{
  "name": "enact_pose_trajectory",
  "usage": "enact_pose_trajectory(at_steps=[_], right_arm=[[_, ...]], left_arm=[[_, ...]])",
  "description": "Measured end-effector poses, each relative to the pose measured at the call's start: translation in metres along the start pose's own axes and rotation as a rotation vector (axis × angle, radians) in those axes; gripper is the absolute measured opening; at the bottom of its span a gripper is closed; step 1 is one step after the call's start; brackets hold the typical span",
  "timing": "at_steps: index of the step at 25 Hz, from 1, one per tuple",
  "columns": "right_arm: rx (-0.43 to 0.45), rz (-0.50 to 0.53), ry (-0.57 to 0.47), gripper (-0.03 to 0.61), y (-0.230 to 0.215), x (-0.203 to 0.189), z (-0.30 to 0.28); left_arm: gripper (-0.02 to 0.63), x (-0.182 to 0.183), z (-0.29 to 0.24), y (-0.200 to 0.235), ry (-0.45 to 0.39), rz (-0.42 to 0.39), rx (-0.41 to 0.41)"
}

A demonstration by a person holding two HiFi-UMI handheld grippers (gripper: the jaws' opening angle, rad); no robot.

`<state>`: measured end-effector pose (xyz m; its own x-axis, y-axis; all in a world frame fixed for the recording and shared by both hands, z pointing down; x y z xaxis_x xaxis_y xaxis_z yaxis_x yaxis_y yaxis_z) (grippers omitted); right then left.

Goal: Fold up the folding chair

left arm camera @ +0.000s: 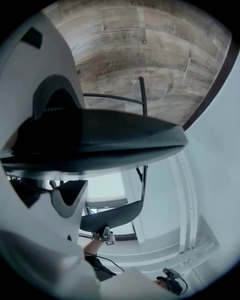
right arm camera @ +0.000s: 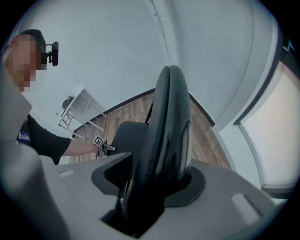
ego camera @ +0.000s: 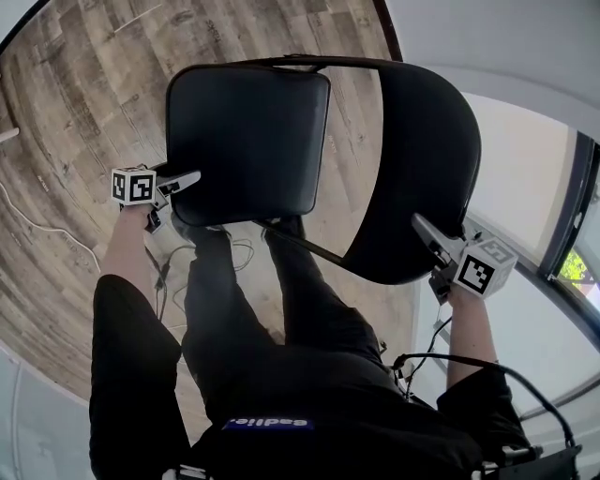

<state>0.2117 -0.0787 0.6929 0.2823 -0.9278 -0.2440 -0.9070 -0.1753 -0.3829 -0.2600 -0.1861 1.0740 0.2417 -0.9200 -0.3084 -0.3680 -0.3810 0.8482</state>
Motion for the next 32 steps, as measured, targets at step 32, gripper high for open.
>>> enact_pose_trajectory(at_steps=[32], right_arm=[[0.006,-0.082,0.006,0.063,0.049,0.024,0.080]], left_arm=[[0.403,0.020,0.002,-0.152,-0.057,0.065,0.233]])
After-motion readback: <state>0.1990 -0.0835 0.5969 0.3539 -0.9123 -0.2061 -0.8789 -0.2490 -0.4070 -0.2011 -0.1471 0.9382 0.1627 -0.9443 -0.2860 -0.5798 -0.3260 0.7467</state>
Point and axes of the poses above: the fingertips, and each gripper's own axes: z backward along the fingers, y to its left, x out of its top, the point moved 8 cm from there along z, backward along the fingers, and after that the axes turned 12 degrees about -z, right-handed, at the moved point
